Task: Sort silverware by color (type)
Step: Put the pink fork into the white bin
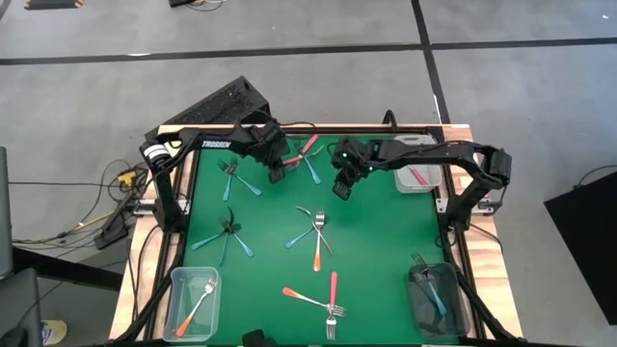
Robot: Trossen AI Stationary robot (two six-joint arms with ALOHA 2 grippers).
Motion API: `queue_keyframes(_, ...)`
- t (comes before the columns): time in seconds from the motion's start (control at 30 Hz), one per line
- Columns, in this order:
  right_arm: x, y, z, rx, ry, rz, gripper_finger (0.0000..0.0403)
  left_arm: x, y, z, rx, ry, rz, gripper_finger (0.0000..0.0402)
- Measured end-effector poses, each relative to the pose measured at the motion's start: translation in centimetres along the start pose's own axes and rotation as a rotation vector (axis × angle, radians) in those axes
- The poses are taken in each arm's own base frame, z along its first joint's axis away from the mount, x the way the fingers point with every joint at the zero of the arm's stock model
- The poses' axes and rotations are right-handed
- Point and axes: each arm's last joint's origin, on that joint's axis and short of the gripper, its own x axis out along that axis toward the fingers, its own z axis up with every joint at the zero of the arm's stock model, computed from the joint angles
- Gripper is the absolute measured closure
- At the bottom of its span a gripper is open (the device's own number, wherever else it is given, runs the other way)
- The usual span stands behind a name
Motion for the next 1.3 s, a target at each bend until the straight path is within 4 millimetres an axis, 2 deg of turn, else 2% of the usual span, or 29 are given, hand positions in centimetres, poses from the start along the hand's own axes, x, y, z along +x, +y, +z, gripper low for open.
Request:
queue_keyframes(0.2, 1.5, 0.2, -1.9, 0.1, -0.053, 0.024, 0.0284, -0.9, -1.8, 0.2, -0.006, 0.021, -0.001, 0.0381)
queue_keyframes(0.43, 2.9, 1.1, -2.8, 0.21, -0.257, 0.118, 0.0284, -3.0, -5.0, 0.8, 0.051, -0.006, -0.038, 0.0383)
queue_keyframes(0.57, 2.9, 2.6, -3.0, 0.179, -0.307, 0.167, 0.0284, -3.7, -7.2, 1.1, 0.108, -0.095, -0.041, 0.0383)
queue_keyframes(0.73, 2.8, 5.3, -3.4, 0.112, -0.328, 0.203, 0.0284, -2.8, -9.4, -0.3, 0.105, -0.229, -0.058, 0.0383)
queue_keyframes(0.8, 2.2, 6.1, -3.8, 0.095, -0.336, 0.164, 0.0284, -2.2, -9.6, -1.3, 0.067, -0.254, -0.019, 0.0383)
queue_keyframes(0.9, 1.2, 7.1, -3.9, 0.075, -0.406, 0.056, 0.0284, -1.5, -9.1, -2.5, -0.013, -0.252, 0.158, 0.0383)
queue_keyframes(1.0, 0.5, 7.4, -4.0, 0.083, -0.447, -0.033, 0.0284, -1.5, -8.4, -2.9, -0.078, -0.246, 0.359, 0.0383)
queue_keyframes(1.07, 0.2, 7.3, -3.8, 0.107, -0.477, -0.049, 0.0284, -1.5, -8.1, -3.1, -0.107, -0.238, 0.435, 0.0383)
queue_keyframes(1.17, 0.6, 7.2, -3.2, 0.145, -0.531, -0.039, 0.0284, -2.0, -8.2, -2.6, -0.111, -0.293, 0.39, 0.0383)
queue_keyframes(1.3, 1.8, 6.4, -2.9, 0.207, -0.547, -0.041, 0.0284, -2.7, -9.2, -1.6, -0.078, -0.403, 0.172, 0.0384)
